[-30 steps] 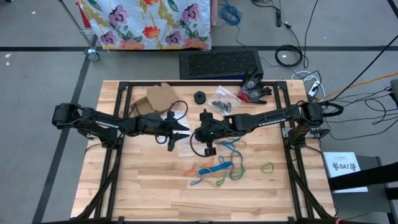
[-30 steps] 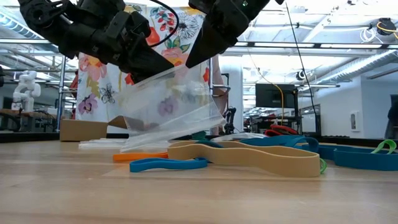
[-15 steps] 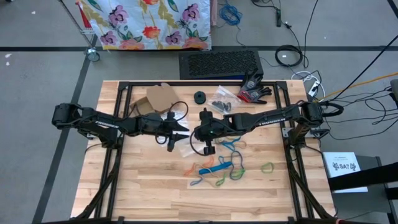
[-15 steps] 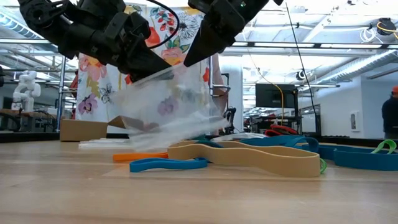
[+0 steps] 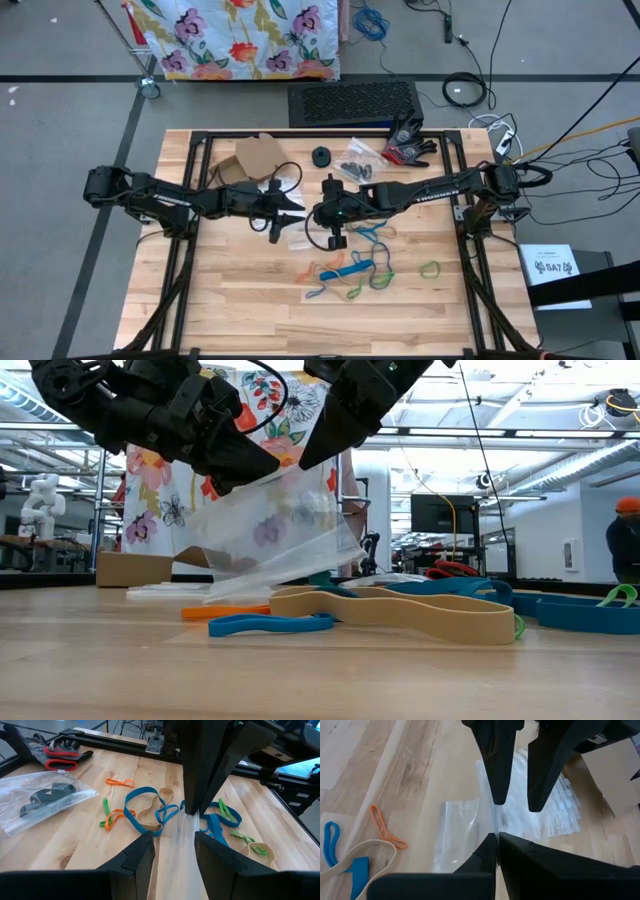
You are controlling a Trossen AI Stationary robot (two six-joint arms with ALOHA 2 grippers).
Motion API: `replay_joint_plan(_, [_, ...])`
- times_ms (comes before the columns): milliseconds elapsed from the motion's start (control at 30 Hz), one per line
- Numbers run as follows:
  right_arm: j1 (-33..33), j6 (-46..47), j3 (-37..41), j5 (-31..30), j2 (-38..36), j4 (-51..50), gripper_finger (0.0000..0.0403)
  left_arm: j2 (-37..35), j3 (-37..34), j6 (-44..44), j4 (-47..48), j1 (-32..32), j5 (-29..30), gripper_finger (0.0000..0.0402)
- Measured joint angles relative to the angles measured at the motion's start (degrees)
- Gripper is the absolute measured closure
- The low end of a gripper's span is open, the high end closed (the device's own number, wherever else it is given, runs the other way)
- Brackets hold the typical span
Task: Sort rubber bands
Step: Open the transparent zip bag
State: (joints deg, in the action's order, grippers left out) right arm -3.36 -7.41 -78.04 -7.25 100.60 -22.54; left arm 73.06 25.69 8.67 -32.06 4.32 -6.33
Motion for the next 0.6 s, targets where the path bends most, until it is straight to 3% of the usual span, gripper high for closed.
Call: replay_joint_plan(600, [0.0,-1.17,0.0,-0.26,0.0,1.25,0.0403,0.0,-0.02,0.08,1.18,0.0,-0.37,0.0258])
